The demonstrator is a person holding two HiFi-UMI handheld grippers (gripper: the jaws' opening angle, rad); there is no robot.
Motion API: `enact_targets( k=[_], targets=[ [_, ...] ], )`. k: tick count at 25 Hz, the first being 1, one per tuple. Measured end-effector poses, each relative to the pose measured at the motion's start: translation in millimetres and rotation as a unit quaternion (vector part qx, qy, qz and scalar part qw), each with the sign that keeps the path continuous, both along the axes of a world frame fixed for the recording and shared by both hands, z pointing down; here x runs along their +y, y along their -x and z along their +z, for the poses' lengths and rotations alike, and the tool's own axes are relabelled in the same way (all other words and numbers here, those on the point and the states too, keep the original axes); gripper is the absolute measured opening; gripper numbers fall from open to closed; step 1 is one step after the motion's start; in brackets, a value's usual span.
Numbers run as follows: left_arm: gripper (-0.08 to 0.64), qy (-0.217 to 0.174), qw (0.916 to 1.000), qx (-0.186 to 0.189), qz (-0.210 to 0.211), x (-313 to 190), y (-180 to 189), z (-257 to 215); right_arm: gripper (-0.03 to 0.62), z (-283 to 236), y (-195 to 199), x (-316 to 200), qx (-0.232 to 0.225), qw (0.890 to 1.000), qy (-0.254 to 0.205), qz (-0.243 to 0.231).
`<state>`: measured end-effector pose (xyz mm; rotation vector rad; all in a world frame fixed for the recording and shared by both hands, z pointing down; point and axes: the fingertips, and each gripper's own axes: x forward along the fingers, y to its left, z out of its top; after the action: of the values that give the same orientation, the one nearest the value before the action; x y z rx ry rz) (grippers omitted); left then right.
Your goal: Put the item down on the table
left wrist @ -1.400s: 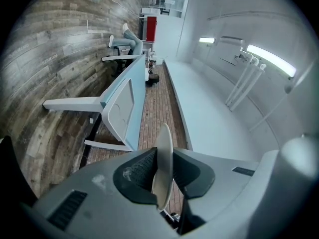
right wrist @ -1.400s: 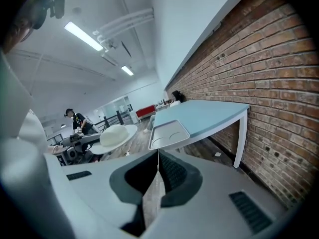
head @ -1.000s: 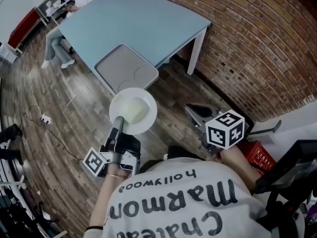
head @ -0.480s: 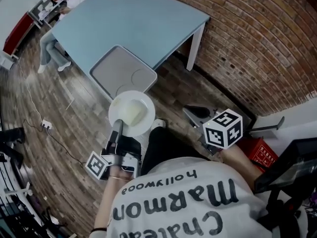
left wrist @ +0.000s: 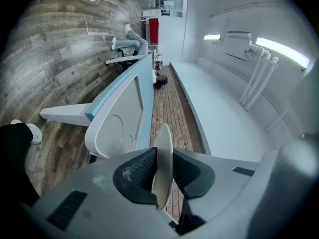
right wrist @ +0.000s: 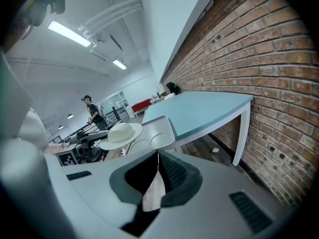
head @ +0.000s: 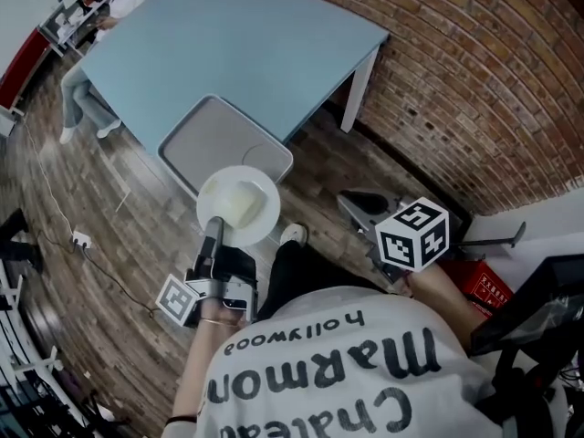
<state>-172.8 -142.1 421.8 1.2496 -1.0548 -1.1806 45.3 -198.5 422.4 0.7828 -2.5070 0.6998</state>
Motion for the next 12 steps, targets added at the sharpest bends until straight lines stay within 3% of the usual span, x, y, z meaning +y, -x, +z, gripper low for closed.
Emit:
enact_targets(
  k=[7, 12],
  targets=[
    [0.060, 0.008, 0.9994, -0.004, 0.032, -42, 3, 17, 0.011, 9, 20, -28, 0.001, 1.000, 0.015, -0.001],
    [0.060, 0.035, 0.9983, -0.008, 0.046, -67, 3, 38, 0.011, 17, 33, -36, 0.001, 1.000, 0.025, -0.002]
  ],
)
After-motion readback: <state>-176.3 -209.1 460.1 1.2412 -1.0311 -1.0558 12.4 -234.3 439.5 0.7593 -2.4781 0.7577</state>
